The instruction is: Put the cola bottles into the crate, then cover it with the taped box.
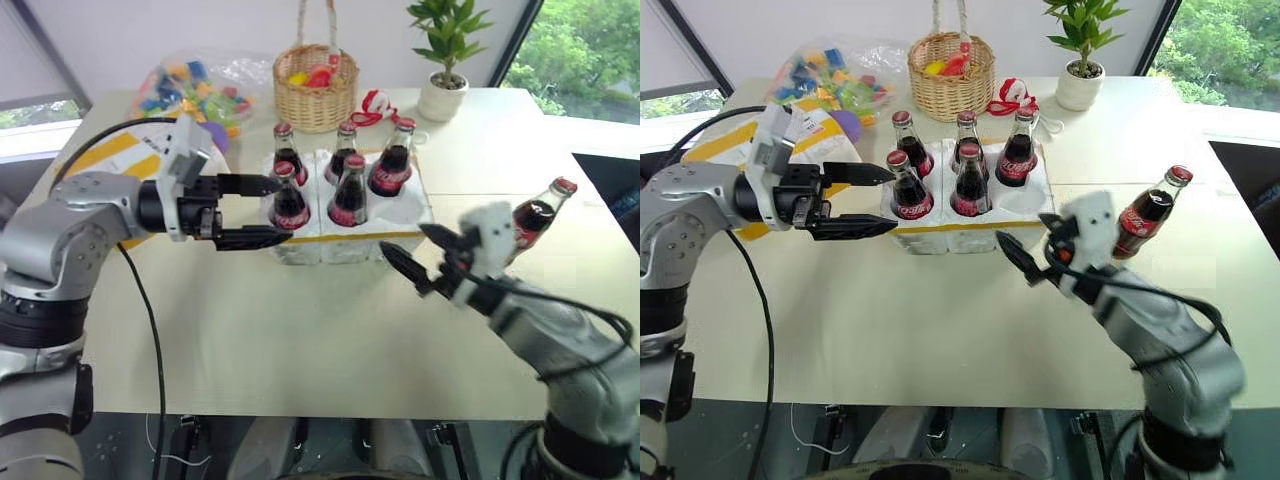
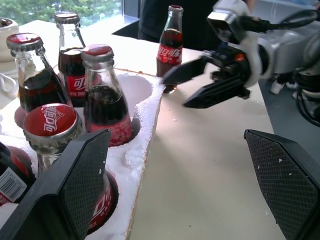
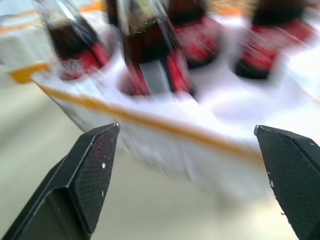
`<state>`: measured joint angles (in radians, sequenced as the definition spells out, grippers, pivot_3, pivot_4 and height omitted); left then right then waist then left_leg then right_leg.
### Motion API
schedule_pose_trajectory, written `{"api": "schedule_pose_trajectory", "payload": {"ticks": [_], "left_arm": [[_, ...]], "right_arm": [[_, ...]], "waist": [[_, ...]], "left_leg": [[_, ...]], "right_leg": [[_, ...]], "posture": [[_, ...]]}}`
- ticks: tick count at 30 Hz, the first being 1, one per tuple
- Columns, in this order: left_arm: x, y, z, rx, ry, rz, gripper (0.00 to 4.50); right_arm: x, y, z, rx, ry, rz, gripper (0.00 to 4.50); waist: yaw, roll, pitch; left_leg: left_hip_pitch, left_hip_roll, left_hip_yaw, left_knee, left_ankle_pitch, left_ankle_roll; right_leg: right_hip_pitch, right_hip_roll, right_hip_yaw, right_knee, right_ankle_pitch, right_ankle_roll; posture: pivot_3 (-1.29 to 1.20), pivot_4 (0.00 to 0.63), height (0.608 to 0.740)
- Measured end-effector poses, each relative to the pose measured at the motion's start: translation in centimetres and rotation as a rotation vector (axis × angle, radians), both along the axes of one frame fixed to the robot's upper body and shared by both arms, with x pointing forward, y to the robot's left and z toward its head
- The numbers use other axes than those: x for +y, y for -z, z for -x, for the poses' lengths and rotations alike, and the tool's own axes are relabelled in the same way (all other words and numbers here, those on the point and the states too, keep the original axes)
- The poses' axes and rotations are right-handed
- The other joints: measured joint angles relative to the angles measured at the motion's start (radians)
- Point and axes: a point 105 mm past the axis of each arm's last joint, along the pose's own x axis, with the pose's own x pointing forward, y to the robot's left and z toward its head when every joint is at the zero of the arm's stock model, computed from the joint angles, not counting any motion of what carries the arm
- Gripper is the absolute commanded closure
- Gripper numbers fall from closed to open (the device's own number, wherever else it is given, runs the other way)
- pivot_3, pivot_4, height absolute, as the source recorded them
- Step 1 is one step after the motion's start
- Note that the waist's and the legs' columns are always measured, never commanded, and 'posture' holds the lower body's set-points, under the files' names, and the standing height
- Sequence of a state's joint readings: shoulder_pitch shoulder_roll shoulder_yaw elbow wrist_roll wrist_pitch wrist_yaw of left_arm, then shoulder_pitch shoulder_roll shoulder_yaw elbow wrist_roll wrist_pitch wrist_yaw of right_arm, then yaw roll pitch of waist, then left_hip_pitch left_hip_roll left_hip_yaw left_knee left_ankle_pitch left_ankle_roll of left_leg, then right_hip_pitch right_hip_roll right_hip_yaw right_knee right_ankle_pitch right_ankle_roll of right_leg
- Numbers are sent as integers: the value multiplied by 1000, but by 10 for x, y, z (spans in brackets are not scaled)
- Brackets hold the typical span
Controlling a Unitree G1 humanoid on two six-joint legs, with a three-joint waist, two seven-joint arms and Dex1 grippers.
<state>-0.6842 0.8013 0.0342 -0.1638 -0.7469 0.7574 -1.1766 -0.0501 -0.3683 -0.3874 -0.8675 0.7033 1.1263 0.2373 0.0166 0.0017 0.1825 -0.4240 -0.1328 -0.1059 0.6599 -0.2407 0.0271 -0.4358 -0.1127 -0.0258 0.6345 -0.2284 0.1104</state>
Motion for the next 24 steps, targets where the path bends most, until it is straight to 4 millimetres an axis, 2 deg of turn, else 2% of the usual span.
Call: {"api": "schedule_pose_trajectory", "payload": {"ticks": [3, 7, 11, 15, 24], "left_arm": [[-1, 3, 0, 17, 20, -7, 0], [-3, 3, 2, 8, 52, -17, 0], [-6, 1, 1, -8, 62, -5, 0], [-7, 2, 0, 0, 61, -1, 0], [-11, -2, 1, -23, 41, 19, 0]], "right_arm": [[-40, 20, 20, 83, 193, 18, 52], [-79, 23, 32, 73, 391, 55, 52], [-93, 19, 23, 32, 457, 35, 52], [-104, 11, 3, -23, 508, 28, 52], [-121, 15, -30, -33, 521, 57, 52]], "waist": [[-3, 0, 0], [-7, 1, 0], [-6, 1, 0], [-5, 1, 0], [-5, 1, 0]], "left_leg": [[1, 0, 0, 1, -1, 1], [6, 1, 1, -1, -1, 1], [10, 2, 1, -2, -1, 1], [10, 2, 1, -3, -1, 1], [11, 2, 1, -6, 0, 0]], "right_leg": [[1, 0, 0, 0, 0, 0], [5, 0, 0, 0, 0, 0], [8, 0, 0, -2, 0, 0], [8, 0, 0, -2, 0, 0], [8, 0, 0, -3, 0, 0]], "posture": [[0, 150, 732], [0, 150, 732], [0, 150, 732], [0, 150, 732], [0, 150, 732]]}}
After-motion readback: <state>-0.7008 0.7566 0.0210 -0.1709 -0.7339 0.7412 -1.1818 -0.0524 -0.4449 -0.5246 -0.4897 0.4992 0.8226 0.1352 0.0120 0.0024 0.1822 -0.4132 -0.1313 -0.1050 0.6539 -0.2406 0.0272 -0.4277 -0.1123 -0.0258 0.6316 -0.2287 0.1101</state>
